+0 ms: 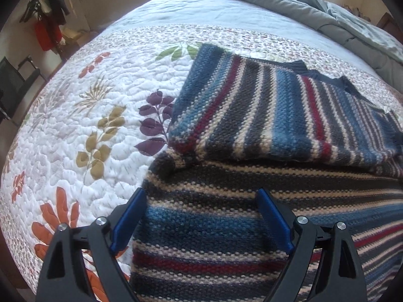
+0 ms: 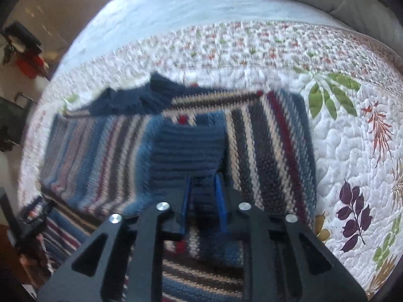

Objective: Fold small clothes

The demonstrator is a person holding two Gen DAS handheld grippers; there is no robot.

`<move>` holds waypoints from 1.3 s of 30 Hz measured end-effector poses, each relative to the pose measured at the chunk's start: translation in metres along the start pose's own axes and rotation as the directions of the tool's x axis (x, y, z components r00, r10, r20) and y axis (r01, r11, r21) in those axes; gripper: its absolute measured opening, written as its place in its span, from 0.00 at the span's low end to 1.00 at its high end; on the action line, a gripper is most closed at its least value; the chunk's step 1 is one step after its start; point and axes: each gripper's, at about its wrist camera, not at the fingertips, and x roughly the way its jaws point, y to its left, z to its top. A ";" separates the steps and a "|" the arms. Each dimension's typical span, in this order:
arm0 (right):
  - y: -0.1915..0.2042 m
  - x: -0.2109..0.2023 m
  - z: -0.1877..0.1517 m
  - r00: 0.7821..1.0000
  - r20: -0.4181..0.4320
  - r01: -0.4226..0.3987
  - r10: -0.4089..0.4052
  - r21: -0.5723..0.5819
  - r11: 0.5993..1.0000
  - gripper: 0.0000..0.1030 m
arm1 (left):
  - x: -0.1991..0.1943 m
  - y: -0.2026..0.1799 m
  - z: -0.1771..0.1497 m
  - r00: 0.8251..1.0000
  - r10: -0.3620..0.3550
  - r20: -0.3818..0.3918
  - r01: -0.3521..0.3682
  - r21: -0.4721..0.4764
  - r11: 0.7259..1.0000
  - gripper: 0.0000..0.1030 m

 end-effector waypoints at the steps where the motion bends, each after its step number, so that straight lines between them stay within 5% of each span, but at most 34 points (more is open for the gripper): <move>1: 0.000 -0.002 0.004 1.000 0.003 -0.001 0.001 0.006 1.000 0.30 | -0.001 -0.001 0.001 1.000 -0.011 -0.002 0.011 0.000 1.000 0.87; 7: -0.006 0.023 0.027 0.998 -0.058 0.008 -0.005 0.050 0.999 0.42 | -0.002 -0.009 0.000 1.000 -0.030 -0.001 0.030 0.031 0.999 0.88; 11: -0.008 0.036 0.028 0.995 -0.072 -0.062 0.067 0.074 0.995 0.14 | 0.005 -0.008 0.001 1.000 -0.012 -0.013 0.012 0.023 1.000 0.89; 14: -0.012 0.027 0.027 0.997 0.001 -0.080 0.080 0.089 0.993 0.11 | 0.007 -0.001 0.003 1.000 0.029 0.002 -0.029 -0.009 1.000 0.89; 17: -0.023 0.032 0.024 1.000 0.001 -0.011 0.011 0.092 0.996 0.08 | 0.010 0.002 0.003 0.997 0.074 0.010 -0.074 -0.016 0.997 0.91; 19: -0.024 0.035 0.019 1.000 0.006 -0.010 0.009 0.080 0.997 0.10 | 0.017 0.003 0.001 0.997 0.080 -0.002 -0.081 -0.013 0.997 0.93; 21: -0.028 0.021 0.009 0.999 0.041 -0.036 0.032 0.102 0.994 0.23 | 0.020 0.004 -0.001 0.997 0.075 -0.014 -0.075 -0.024 0.997 0.93; 23: -0.030 0.007 -0.007 0.997 0.064 -0.055 0.049 0.105 0.993 0.32 | 0.015 0.005 -0.002 0.998 0.061 -0.019 -0.062 -0.019 0.998 0.93; 31: -0.020 -0.035 -0.156 0.997 -0.032 -0.066 0.066 0.004 0.998 0.32 | -0.014 0.016 -0.046 0.996 0.077 -0.052 -0.074 0.051 0.996 0.94; 33: -0.017 -0.038 -0.190 0.999 -0.031 -0.018 0.017 -0.032 0.999 0.31 | -0.020 0.022 -0.066 0.996 0.061 -0.059 -0.057 0.063 0.996 0.97; 39: -0.019 -0.047 -0.214 1.000 0.007 -0.028 0.028 0.011 1.000 0.33 | -0.036 0.037 -0.098 0.997 0.022 -0.071 -0.019 0.043 0.999 0.96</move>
